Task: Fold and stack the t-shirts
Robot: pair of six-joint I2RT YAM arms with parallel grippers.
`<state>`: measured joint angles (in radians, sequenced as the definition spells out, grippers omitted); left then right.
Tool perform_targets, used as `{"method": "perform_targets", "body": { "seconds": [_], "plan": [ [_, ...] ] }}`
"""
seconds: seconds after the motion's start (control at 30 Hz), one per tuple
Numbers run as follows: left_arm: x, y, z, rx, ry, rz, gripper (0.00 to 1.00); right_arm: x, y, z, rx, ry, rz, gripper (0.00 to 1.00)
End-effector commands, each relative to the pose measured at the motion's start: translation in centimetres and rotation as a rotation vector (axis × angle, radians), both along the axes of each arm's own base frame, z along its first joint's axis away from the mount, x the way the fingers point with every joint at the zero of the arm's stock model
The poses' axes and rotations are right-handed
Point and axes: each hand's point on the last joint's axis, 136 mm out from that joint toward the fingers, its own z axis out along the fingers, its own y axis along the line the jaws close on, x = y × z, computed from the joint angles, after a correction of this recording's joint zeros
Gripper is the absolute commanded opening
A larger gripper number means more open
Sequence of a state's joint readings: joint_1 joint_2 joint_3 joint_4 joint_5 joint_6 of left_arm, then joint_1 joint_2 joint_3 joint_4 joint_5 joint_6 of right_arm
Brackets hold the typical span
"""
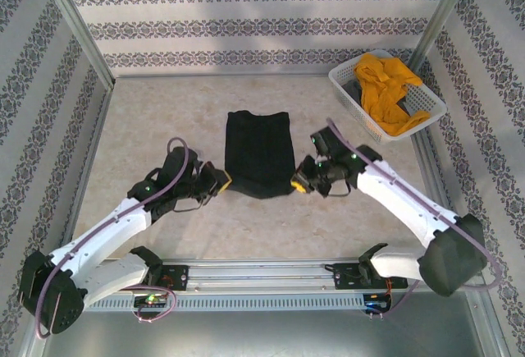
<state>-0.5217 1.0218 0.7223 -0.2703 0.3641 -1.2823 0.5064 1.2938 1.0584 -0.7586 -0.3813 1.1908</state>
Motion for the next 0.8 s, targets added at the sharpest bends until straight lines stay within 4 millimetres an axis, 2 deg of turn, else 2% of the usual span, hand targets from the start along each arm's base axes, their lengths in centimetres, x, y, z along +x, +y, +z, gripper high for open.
{"method": "perform_targets", "body": {
  "seconds": [0.0,0.1,0.17,0.27,0.37,0.47,0.5,0.53,0.57,0.63,0.7,0.77],
  "plan": [
    [4.7,0.7,3.5,-0.001,-0.124,0.097,0.0,3.5,-0.8,1.8,-0.045,-0.034,-0.051,0.0],
    [8.9,1.0,3.8,-0.018,-0.14,0.144,0.0,8.4,-0.4,3.0,-0.034,-0.064,-0.088,0.0],
    [12.3,1.6,3.7,-0.029,-0.161,0.175,0.0,11.9,-0.3,2.9,-0.041,-0.074,-0.104,0.0],
    [17.6,2.7,2.6,-0.021,-0.175,0.209,0.0,17.6,-0.4,1.6,-0.033,-0.084,-0.153,0.0],
    [23.2,3.6,0.2,-0.052,-0.162,0.238,0.02,23.3,-0.2,-0.1,-0.022,-0.121,-0.172,0.01],
    [28.0,4.0,-1.5,-0.044,-0.171,0.23,0.19,27.7,-0.6,-2.9,-0.019,-0.12,-0.172,0.25],
    [29.3,3.9,-1.8,-0.056,-0.178,0.227,0.31,29.3,-0.1,-3.2,0.011,-0.145,-0.15,0.34],
    [30.1,3.9,-2.3,-0.067,-0.168,0.228,0.42,30.7,0.3,-3.1,0.037,-0.183,-0.115,0.39],
    [30.6,4.0,-2.6,-0.069,-0.154,0.227,0.46,31.6,0.6,-2.6,0.042,-0.22,-0.074,0.43],
    [30.1,4.6,-3.0,-0.029,-0.126,0.246,0.53,32.8,0.4,-0.5,0.017,-0.317,0.004,0.51],
    [28.7,5.1,-2.4,-0.026,-0.128,0.272,0.58,32.6,0.0,1.3,0.021,-0.356,0.034,0.53],
    [26.4,5.3,-1.7,-0.044,-0.12,0.298,0.59,31.4,-0.6,2.7,0.024,-0.368,0.041,0.53]
  ]
}}
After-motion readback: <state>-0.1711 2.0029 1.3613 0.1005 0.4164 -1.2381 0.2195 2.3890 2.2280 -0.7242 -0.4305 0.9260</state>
